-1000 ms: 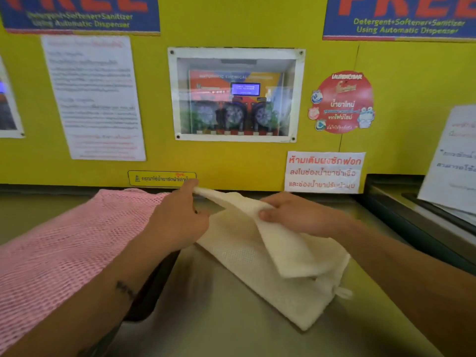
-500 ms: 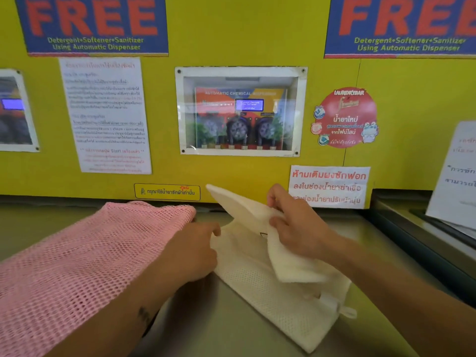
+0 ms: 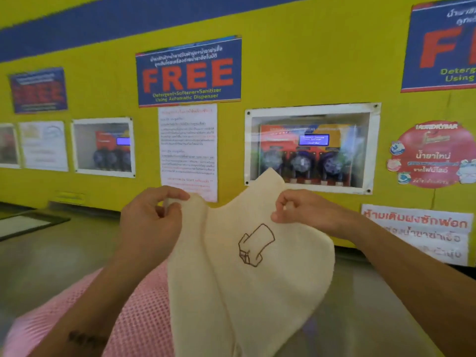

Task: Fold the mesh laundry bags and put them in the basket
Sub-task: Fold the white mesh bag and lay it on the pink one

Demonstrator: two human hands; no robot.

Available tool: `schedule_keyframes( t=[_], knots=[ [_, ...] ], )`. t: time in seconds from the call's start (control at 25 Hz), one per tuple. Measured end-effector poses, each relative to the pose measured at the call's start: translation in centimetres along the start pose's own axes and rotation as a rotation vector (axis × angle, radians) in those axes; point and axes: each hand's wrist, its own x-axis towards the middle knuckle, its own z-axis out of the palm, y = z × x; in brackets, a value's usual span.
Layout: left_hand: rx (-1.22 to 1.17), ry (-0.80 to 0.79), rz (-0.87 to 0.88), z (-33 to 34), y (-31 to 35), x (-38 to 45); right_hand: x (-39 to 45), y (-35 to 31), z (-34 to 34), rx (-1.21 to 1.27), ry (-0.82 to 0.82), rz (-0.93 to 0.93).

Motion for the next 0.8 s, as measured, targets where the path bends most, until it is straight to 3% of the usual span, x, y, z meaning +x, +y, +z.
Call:
schedule_keyframes(
  t=[0.36,0.48,0.6,0.72,0.8],
  knots=[
    [0.234,0.153,-0.263,-12.0,-6.8,-0.4,10.2,-5.3,7.2,-0.408,-0.369,-0.060],
    [0.305,0.143,-0.340,-14.0,-9.5,-1.1,12.5,-7.1,9.4,-0.514,-0.295,-0.131],
    [0.555,-0.144,-0.457,-15.1,-12.5,-2.4,14.3,-7.0,13.4,-0.654,-0.235,-0.111],
    [0.829,-0.467,-0.449,-14.7,-14.7,-3.6,14.5,-6.0,18.2,-0.848,-0.409,-0.049],
    [0.822,-0.530,-0.369,-13.9,-15.0,-3.6,13.8,-5.4,20.1,-0.818,-0.469,-0.030]
  ],
)
